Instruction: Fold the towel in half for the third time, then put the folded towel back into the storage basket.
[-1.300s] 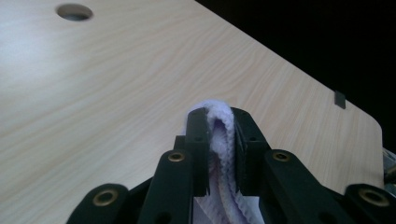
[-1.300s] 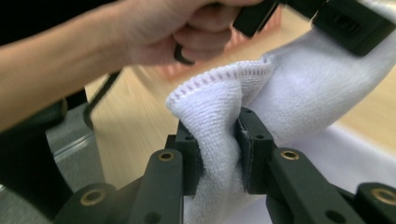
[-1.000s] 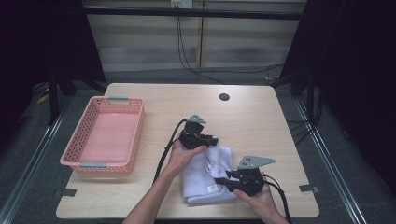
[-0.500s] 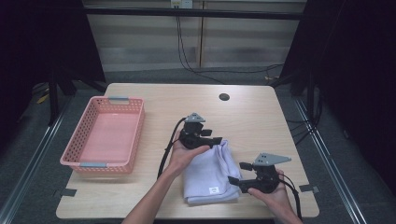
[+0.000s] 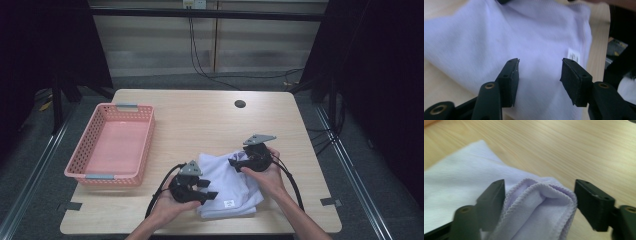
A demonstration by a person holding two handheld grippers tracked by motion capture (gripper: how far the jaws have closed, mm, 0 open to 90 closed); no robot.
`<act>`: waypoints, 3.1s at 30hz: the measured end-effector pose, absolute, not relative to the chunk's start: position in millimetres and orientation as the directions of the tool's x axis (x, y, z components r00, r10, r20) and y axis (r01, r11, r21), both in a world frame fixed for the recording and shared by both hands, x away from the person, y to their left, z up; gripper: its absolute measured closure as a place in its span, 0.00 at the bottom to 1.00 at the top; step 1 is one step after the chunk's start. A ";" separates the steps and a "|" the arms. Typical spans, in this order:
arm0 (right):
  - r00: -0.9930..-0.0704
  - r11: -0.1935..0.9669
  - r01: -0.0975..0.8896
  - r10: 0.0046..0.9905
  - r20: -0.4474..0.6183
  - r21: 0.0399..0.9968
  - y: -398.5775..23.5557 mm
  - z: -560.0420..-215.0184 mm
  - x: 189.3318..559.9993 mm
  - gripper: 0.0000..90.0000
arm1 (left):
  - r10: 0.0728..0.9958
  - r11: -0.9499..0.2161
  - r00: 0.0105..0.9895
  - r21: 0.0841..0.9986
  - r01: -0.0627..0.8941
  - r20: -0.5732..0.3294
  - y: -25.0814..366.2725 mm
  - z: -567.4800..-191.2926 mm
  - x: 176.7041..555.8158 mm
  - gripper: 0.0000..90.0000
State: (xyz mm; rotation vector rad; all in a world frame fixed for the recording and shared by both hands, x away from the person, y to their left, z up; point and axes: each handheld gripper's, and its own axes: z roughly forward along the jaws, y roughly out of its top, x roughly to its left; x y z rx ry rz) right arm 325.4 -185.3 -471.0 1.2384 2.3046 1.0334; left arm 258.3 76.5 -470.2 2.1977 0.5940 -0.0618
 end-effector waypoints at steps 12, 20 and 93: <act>-0.542 0.305 0.639 0.830 0.132 0.706 -229.4 -490.2 311.2 0.65 | 0.390 -0.557 0.893 0.714 0.424 -0.225 75.2 -485.0 264.2 0.50; -0.539 0.313 0.647 0.833 0.127 0.695 -249.0 -493.7 307.7 0.37 | 0.416 -0.528 0.874 0.716 0.457 -0.251 96.0 -475.1 253.5 0.39; -0.688 0.310 0.591 0.676 0.264 0.745 -224.7 -467.6 338.5 0.75 | 0.370 -0.502 0.887 0.744 0.442 -0.278 101.2 -455.6 275.2 0.81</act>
